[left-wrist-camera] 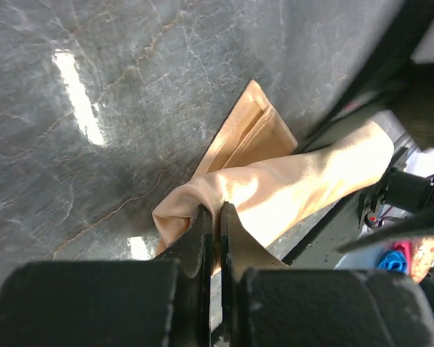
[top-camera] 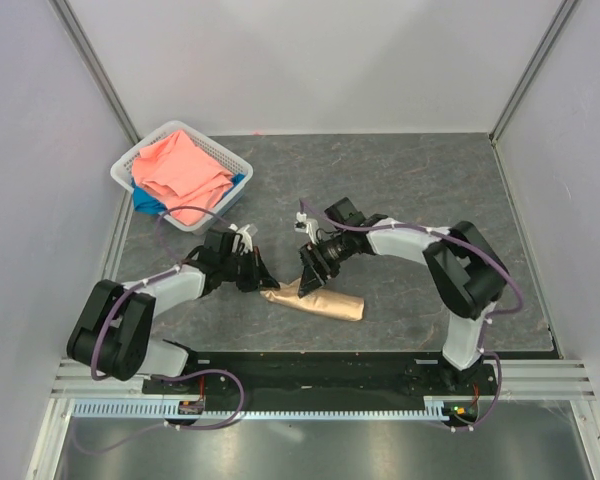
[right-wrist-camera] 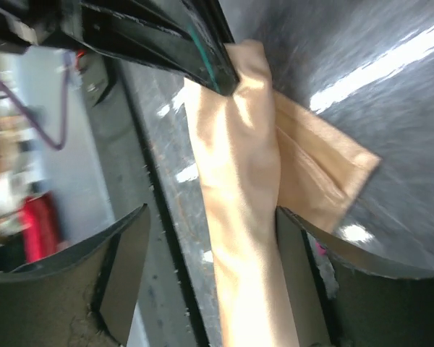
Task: Fold the napkin, place the utensils inside, and roll it up
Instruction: Roll the napkin with the utensil
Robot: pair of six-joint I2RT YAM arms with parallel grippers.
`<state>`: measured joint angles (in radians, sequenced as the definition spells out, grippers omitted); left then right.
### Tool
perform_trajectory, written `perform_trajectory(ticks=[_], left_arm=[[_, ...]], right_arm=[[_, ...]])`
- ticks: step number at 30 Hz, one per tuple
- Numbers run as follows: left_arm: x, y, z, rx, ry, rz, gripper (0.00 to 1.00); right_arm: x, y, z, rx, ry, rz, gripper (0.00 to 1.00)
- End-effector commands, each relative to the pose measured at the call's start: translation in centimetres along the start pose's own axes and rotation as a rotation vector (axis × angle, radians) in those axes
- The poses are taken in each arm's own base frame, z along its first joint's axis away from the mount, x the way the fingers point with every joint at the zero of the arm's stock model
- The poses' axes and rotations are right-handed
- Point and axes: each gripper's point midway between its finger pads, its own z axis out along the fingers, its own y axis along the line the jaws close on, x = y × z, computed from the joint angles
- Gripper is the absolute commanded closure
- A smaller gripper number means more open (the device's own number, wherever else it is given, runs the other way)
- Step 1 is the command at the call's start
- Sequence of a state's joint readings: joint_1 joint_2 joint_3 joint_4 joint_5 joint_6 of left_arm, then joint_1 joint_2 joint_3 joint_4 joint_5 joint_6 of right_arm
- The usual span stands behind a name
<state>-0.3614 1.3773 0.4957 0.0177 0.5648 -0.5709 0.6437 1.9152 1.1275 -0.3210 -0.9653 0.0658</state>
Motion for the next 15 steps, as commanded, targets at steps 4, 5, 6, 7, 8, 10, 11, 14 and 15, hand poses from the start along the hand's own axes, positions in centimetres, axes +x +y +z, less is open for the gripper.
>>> perform_trajectory(ticks=[4,5,6,7,8,10,11,14,15], left_arm=[[-0.4,-0.2,-0.3,-0.040,0.116,-0.069,0.98],[-0.6,-0.2,-0.3,-0.038,0.136,-0.073,0.98],[-0.5,-0.2,-0.2,-0.038,0.150,-0.074,0.98],[-0.5,-0.1,-0.2,-0.040,0.160,-0.074,0.98],[-1.0,-0.3,-0.2,-0.032,0.159,-0.064,0.98],[-0.8,-0.2,-0.2,-0.036,0.180,-0.064,0.98],[-1.0,-0.3,-0.2,-0.036,0.180,-0.061,0.98],[-1.2,-0.3,-0.3,-0.042,0.184,-0.057,0.98],[-1.3,-0.3,-0.3,-0.042,0.184,-0.054,0.98]], right_arm=[[-2.4,0.0,-3.0,0.590,-0.089,-0.413,0.15],[-2.3,0.2,-2.9,0.626,-0.094,-0.465,0.14],[-2.7,1.6,-2.4,0.643,-0.124,-0.534,0.13],[-1.9,1.1,-2.4,0.679,-0.118,-0.552,0.13],[-2.0,0.9,-2.7,0.726,-0.130,-0.577,0.12],[-1.7,1.1,-2.1,0.741,-0.135,-0.616,0.11],[-1.7,0.9,-2.1,0.765,-0.128,-0.630,0.11],[-1.0,0.5,-0.7,0.758,-0.084,-0.659,0.11],[-0.5,0.2,-0.2,0.760,-0.058,-0.669,0.11]])
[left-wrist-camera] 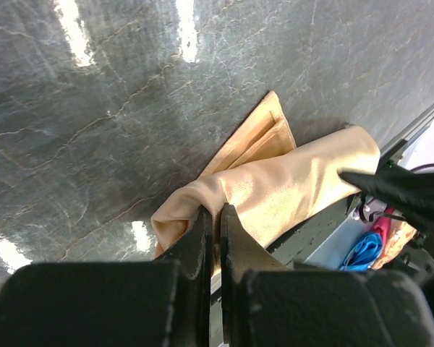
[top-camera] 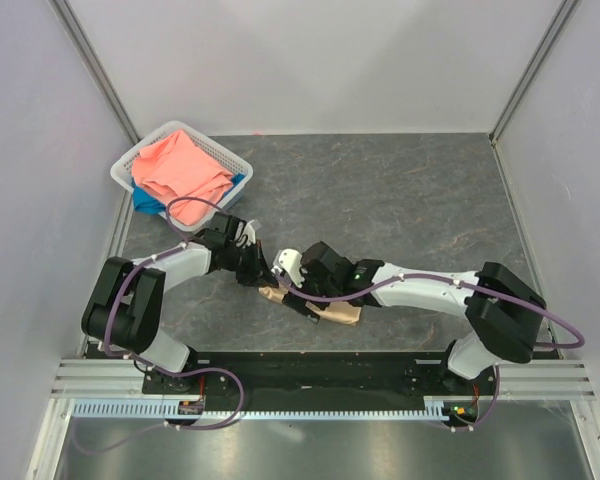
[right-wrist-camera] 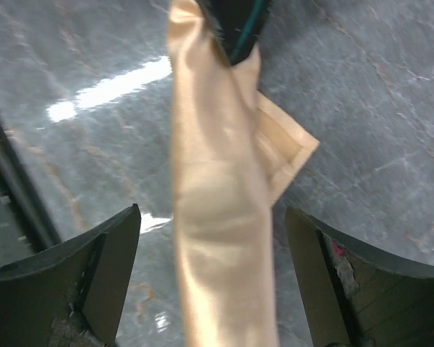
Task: Fold the napkin, place the utensils inside, and roll it up
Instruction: Roll the napkin with the utensil
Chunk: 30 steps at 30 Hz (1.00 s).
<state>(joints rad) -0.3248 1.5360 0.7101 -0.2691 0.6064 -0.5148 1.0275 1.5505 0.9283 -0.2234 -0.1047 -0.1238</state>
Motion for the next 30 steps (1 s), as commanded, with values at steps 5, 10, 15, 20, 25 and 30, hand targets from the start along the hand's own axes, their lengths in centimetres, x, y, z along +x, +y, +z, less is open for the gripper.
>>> perform_trajectory(ticks=[5,10,15,20,25,30], left_arm=[[0.0,-0.6,-0.4,0.022,0.042,0.041,0.98],[0.2,-0.5,-0.3,0.023,0.051,0.041,0.98],[0.1,-0.9,-0.4,0.038,0.055,0.054,0.96],[-1.5,-1.6,-1.3,0.023,-0.014,0.092,0.49],[-3.9,-1.9,-3.0,-0.034,-0.141,0.125,0.32],[-4.5,-1.6,-4.1,-0.075,-0.228,0.145,0.31]], right_arm=[[0.5,-1.8,2.5,0.112,0.033,-0.108,0.10],[0.7,-1.5,3.5,0.083,0.052,-0.102,0.11],[2.1,-0.8,4.3,-0.024,0.108,-0.036,0.22],[3.7,0.6,4.1,-0.196,0.164,0.082,0.47],[4.6,1.5,3.4,-0.398,0.178,0.265,0.57],[4.0,1.6,2.9,-0.517,0.154,0.388,0.57]])
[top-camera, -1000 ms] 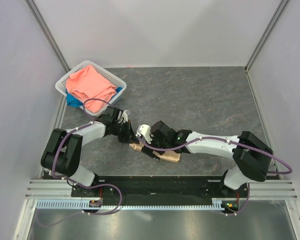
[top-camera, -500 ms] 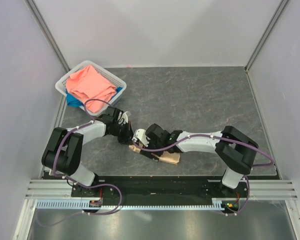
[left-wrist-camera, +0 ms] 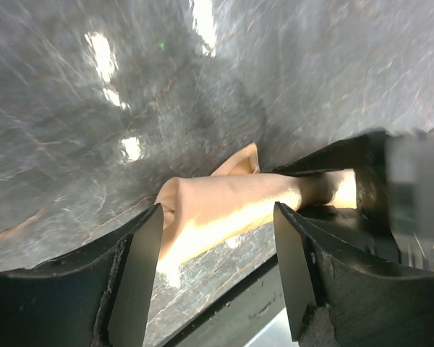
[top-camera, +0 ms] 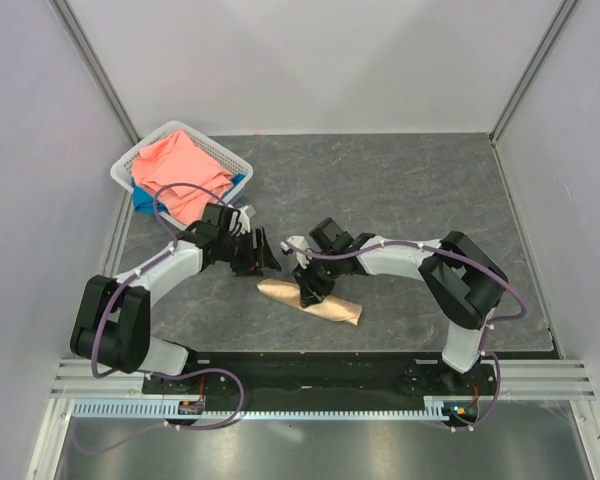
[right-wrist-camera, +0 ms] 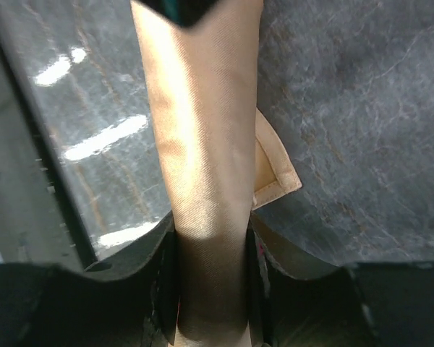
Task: Fold the napkin, place the utensils inside, and roll it up
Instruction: Roll the napkin with the utensil
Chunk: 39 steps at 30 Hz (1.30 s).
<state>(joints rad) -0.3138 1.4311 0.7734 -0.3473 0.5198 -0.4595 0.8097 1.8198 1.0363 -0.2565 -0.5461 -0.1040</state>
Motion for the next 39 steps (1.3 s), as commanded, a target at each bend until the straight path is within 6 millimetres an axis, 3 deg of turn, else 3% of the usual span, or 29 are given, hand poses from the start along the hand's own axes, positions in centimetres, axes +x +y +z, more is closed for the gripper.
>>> perform_trajectory(ticks=[1,9,22,26,30,33,35,39], left_arm=[[-2.0,-0.1,-1.3,-0.031,-0.123,0.057,0.31],[-0.2,-0.5,-0.3,0.065,-0.106,0.040,0.38],[2.5,0.1,1.9,0.105,-0.038,-0.001,0.55],[3.4,0.6,2.6,0.091,-0.008,-0.022,0.71],[3.9,1.1,3.0,0.083,0.019,-0.044,0.94],[4.1,1.2,3.3,0.081,0.038,-0.054,0.98],[4.1,1.2,3.4,0.076,0.051,-0.055,0.98],[3.8,1.3,3.5,0.055,0.089,-0.046,0.98]], right_arm=[[2.0,2.1,0.1,-0.209,0.066,0.169,0.57],[1.2,1.8,0.3,-0.399,0.043,0.300,0.58],[1.4,-0.2,1.1,-0.429,0.043,0.389,0.59],[0.8,-0.6,1.1,-0.419,0.032,0.382,0.59],[0.1,-0.7,0.6,-0.395,0.024,0.398,0.56],[-0.7,-0.8,-0.1,-0.360,0.006,0.390,0.48],[-1.5,-1.0,-0.9,-0.310,-0.009,0.364,0.30],[-3.8,-1.5,-3.6,-0.168,-0.080,0.267,0.09]])
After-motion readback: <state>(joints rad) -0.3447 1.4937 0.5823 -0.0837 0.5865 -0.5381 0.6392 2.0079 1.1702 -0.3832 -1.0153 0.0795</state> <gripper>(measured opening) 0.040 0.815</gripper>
